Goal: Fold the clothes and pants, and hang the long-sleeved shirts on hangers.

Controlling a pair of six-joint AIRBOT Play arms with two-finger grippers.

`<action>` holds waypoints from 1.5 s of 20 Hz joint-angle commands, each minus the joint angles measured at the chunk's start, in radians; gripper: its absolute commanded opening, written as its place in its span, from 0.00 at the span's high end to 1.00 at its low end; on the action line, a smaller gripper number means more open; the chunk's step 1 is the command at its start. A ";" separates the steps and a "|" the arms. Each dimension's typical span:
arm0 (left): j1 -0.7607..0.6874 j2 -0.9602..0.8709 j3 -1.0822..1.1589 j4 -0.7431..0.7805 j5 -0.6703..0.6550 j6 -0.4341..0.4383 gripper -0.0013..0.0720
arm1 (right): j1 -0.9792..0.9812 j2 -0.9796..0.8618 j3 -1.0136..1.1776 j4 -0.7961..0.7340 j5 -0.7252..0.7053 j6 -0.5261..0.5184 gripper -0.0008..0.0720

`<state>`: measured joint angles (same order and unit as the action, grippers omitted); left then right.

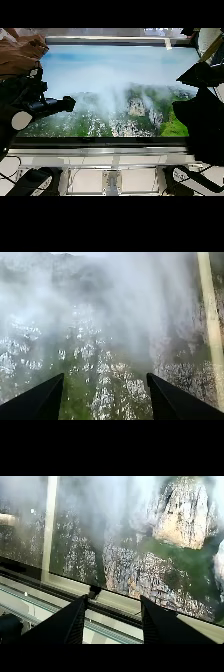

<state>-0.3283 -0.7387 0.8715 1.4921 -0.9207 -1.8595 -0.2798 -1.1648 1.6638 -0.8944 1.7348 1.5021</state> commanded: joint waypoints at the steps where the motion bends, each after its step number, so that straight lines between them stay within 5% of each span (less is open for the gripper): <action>1: 0.000 0.001 0.000 0.000 0.000 0.000 0.20 | 0.001 0.001 0.001 0.000 0.000 0.000 0.45; 9: 0.000 0.000 0.000 0.001 0.029 0.000 0.20 | 0.001 0.001 0.001 0.000 0.000 0.000 0.45; 11: 0.001 0.000 0.000 0.097 0.063 0.002 0.19 | 0.001 0.000 0.001 -0.004 -0.003 -0.053 0.45; 13: 0.022 -0.002 0.002 0.363 0.097 -0.011 0.20 | 0.001 0.000 0.001 -0.003 -0.006 -0.056 0.45; 16: 0.213 -0.029 0.027 0.721 0.095 -0.167 0.32 | 0.001 0.000 0.001 -0.003 -0.031 -0.056 0.45; 19: 0.566 -0.101 0.073 0.711 0.126 -0.214 0.32 | 0.001 0.000 0.001 -0.001 -0.186 -0.056 0.45; 22: 0.948 -0.214 0.099 0.539 0.188 -0.213 0.32 | 0.001 0.000 0.001 0.000 -0.215 -0.056 0.45; 24: 1.173 -0.314 0.119 0.214 0.213 -0.198 0.27 | 0.001 0.000 0.001 0.005 -0.264 -0.056 0.45; 27: 1.374 -0.470 0.150 -0.390 0.275 0.119 0.24 | 0.001 0.000 0.001 0.010 -0.283 -0.051 0.45; 30: 1.436 -0.632 0.219 -0.778 0.268 0.397 0.00 | 0.001 0.000 0.001 0.013 -0.291 0.010 0.45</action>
<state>0.9913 -1.2301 1.0397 1.1919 -0.6727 -1.7329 -0.2798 -1.1645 1.6638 -0.8864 1.4700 1.4631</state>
